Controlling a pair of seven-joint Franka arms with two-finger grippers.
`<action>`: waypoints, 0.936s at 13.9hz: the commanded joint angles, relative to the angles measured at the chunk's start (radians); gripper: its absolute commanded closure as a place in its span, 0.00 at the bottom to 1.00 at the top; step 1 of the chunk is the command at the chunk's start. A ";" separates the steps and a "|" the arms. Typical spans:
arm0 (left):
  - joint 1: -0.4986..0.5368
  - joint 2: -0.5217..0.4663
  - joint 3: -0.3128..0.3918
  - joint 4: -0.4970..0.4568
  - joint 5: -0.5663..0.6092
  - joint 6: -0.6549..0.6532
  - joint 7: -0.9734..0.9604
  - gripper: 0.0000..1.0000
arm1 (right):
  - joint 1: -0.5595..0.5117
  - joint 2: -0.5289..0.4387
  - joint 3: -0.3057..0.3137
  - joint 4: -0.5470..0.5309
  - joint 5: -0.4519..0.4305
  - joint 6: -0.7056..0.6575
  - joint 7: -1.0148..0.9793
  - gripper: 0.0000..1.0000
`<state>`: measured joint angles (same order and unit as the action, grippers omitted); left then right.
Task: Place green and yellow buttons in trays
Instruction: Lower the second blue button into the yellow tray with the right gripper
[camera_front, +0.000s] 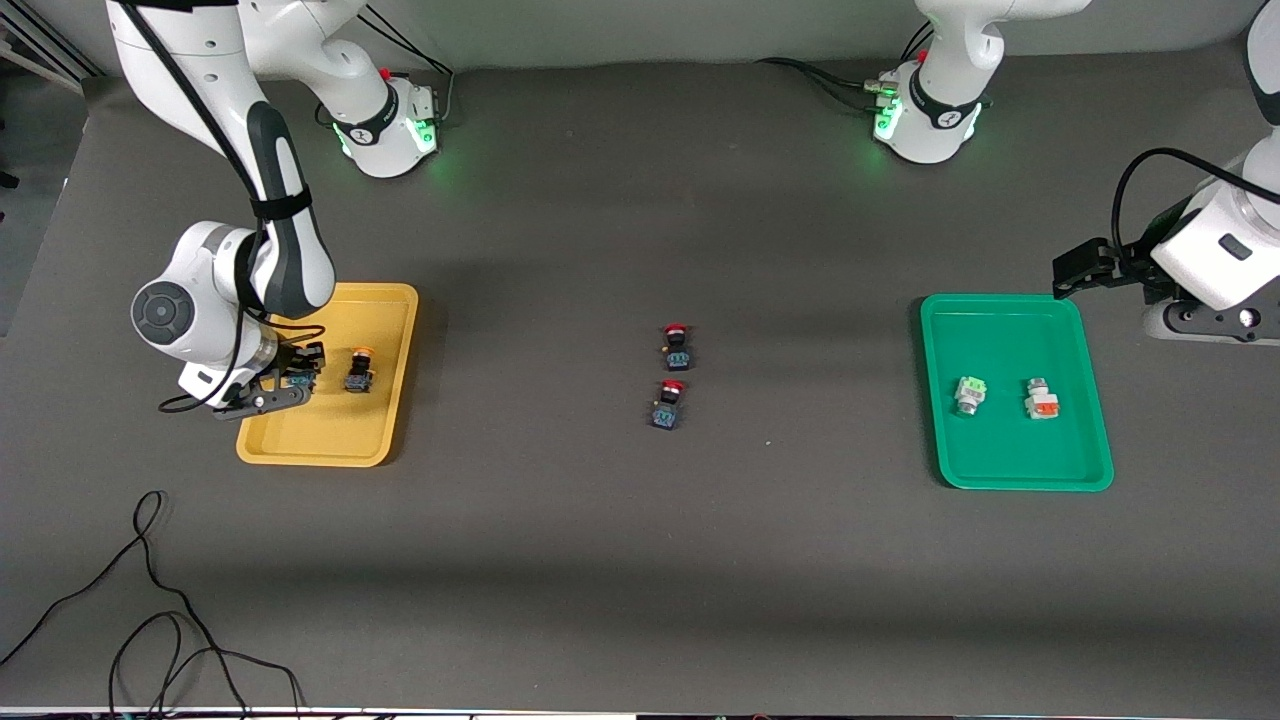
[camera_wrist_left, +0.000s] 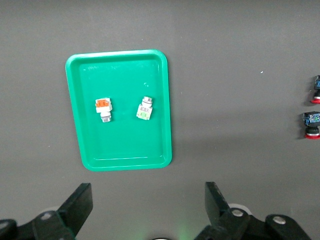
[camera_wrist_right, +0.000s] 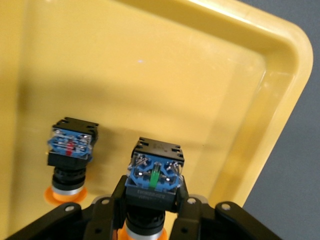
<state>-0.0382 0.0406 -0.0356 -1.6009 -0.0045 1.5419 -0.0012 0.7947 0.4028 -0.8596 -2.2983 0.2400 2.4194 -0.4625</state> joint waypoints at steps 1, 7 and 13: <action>-0.015 -0.013 0.013 -0.001 0.000 -0.016 0.000 0.00 | 0.008 0.039 0.010 -0.012 0.054 0.050 -0.028 1.00; -0.015 -0.013 0.014 -0.001 0.000 -0.016 0.000 0.00 | 0.006 0.050 0.028 -0.009 0.061 0.058 -0.041 0.00; -0.015 -0.013 0.014 -0.001 -0.002 -0.016 0.000 0.00 | 0.006 -0.030 0.011 0.048 0.062 -0.080 -0.027 0.00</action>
<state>-0.0382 0.0406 -0.0350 -1.6009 -0.0045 1.5416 -0.0012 0.7985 0.4412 -0.8304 -2.2894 0.2817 2.4307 -0.4678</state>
